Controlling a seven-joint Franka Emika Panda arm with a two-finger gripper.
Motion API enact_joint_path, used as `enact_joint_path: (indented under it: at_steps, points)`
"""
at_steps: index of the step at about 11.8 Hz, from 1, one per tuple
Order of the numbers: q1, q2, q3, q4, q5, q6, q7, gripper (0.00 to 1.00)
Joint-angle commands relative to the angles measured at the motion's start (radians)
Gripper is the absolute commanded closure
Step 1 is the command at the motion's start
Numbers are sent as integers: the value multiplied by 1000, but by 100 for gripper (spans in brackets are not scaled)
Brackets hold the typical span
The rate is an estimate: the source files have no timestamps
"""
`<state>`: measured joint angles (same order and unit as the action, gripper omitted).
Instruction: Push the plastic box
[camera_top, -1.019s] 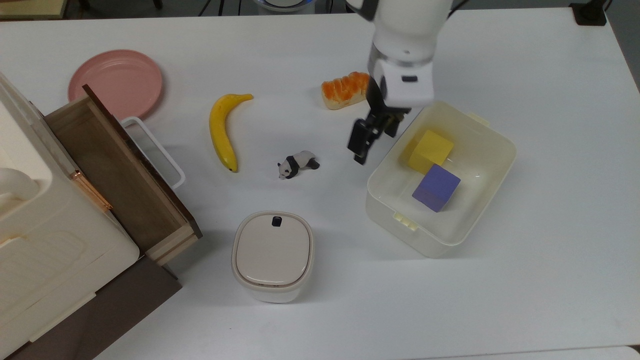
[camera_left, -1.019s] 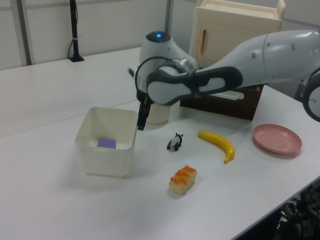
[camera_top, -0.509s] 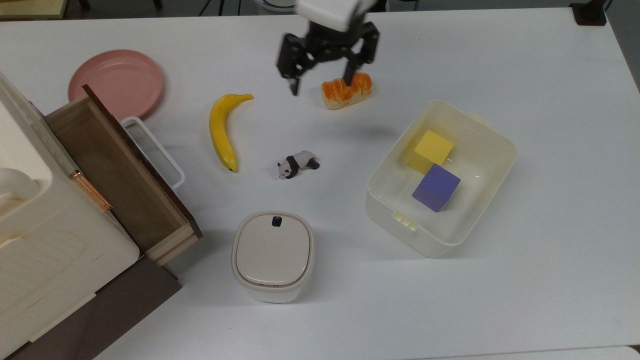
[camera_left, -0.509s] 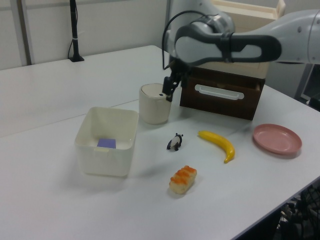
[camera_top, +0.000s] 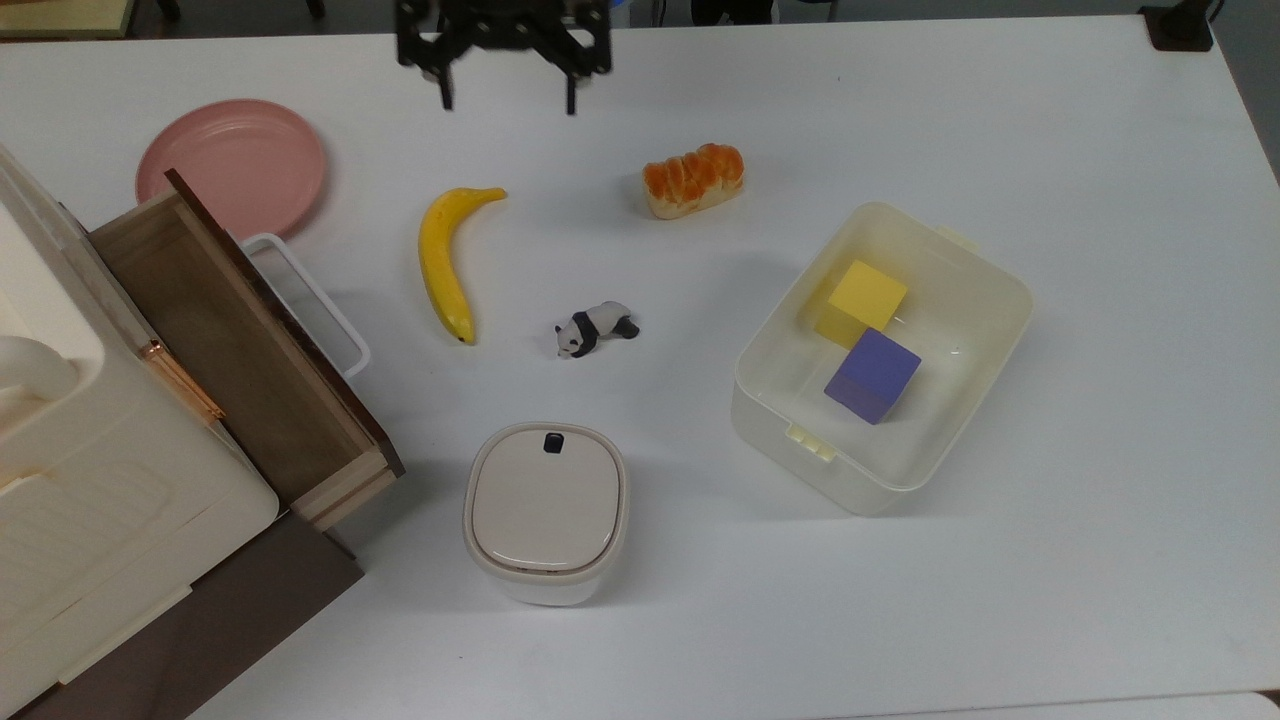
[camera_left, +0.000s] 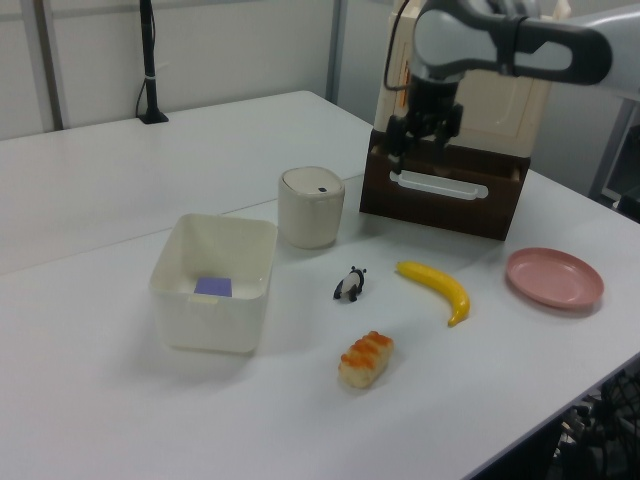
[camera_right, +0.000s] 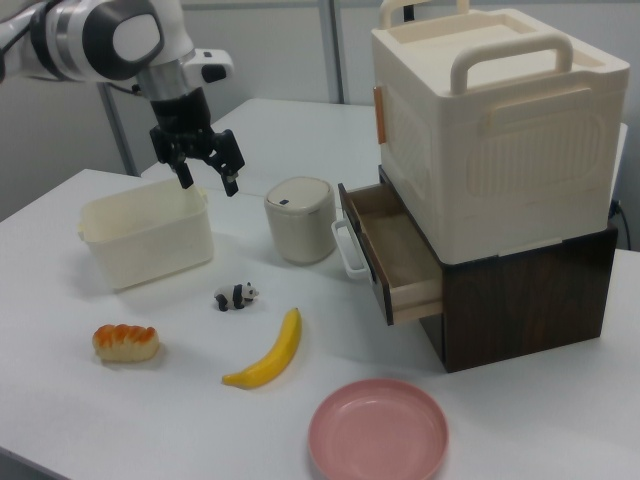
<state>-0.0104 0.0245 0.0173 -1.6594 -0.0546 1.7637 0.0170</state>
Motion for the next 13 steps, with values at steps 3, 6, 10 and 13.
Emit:
enact_joint_path:
  at_steps: [3, 6, 10, 13]
  points:
    - [-11, -32, -46, 10, 39, -44, 49, 0]
    - [-17, -34, -40, 6, 61, -47, 49, 0]
    - [-13, -40, -40, 4, 81, -49, 49, 0]
    - [-11, -38, -40, 3, 81, -47, 47, 0]
